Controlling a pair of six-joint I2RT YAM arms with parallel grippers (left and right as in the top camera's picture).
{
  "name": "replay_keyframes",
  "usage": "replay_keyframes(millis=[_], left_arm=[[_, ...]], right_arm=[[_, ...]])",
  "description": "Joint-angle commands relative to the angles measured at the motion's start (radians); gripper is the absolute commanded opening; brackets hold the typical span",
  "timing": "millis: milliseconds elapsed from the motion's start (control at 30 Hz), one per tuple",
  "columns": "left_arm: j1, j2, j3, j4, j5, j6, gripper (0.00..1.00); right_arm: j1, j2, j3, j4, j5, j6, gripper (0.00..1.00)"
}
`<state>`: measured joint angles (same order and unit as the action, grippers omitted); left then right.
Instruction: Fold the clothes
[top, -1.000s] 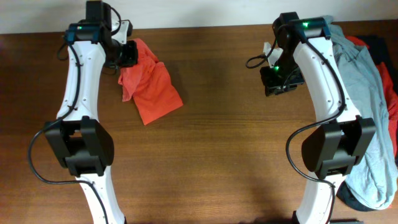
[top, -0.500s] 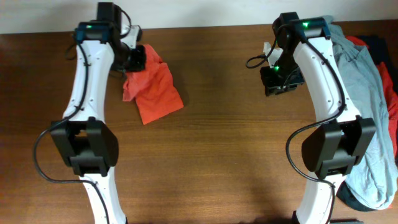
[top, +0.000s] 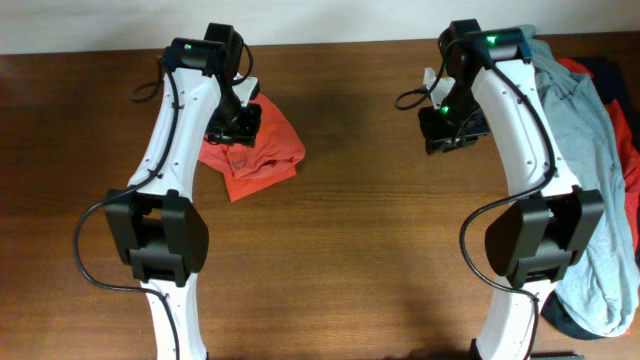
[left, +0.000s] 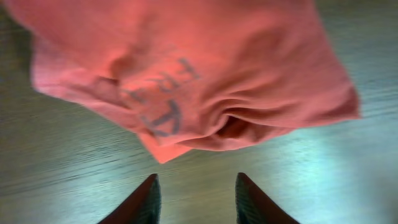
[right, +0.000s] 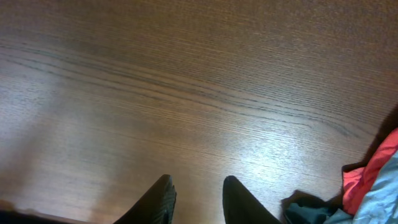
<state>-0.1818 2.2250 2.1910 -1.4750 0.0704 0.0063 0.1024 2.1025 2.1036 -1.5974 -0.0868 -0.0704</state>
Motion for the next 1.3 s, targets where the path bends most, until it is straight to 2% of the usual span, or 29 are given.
replay_keyframes(millis=[0, 100, 167, 267, 467, 600, 967, 1000, 1033, 1100, 1267], left_arm=[[0.018, -0.028, -0.005, 0.001, -0.127, -0.060, 0.38], [0.039, -0.028, -0.005, 0.008, -0.138, -0.120, 0.38], [0.059, -0.028, -0.013, 0.036, -0.129, -0.180, 0.43], [0.069, -0.028, -0.055, 0.100, -0.037, -0.181, 0.44], [0.074, -0.027, -0.213, 0.213, -0.023, -0.242, 0.45], [0.075, -0.027, -0.333, 0.317, 0.099, -0.254, 0.45], [0.075, -0.027, -0.455, 0.429, 0.090, -0.283, 0.45], [0.075, -0.027, -0.455, 0.431, 0.090, -0.283, 0.40], [0.075, -0.027, -0.455, 0.435, 0.091, -0.283, 0.21], [0.075, -0.027, -0.455, 0.437, 0.092, -0.283, 0.02], [0.093, -0.059, -0.399, 0.363, 0.094, -0.282, 0.00]], right_arm=[[0.002, -0.020, 0.009, -0.004, 0.002, 0.007, 0.34], [0.002, -0.020, 0.009, -0.004, 0.002, 0.007, 0.34], [0.002, -0.020, 0.009, -0.003, 0.002, 0.007, 0.34], [0.002, -0.020, 0.009, -0.003, 0.002, 0.007, 0.35], [0.002, -0.020, 0.009, -0.006, 0.002, 0.007, 0.35], [0.002, -0.020, 0.009, -0.008, 0.002, 0.007, 0.35], [0.002, -0.020, 0.009, -0.012, 0.002, 0.007, 0.35], [0.002, -0.020, 0.009, -0.012, 0.002, 0.007, 0.35], [0.002, -0.020, 0.009, -0.012, 0.002, 0.007, 0.35], [0.002, -0.020, 0.009, -0.012, 0.002, 0.007, 0.35], [0.002, -0.020, 0.009, -0.015, 0.002, 0.007, 0.35]])
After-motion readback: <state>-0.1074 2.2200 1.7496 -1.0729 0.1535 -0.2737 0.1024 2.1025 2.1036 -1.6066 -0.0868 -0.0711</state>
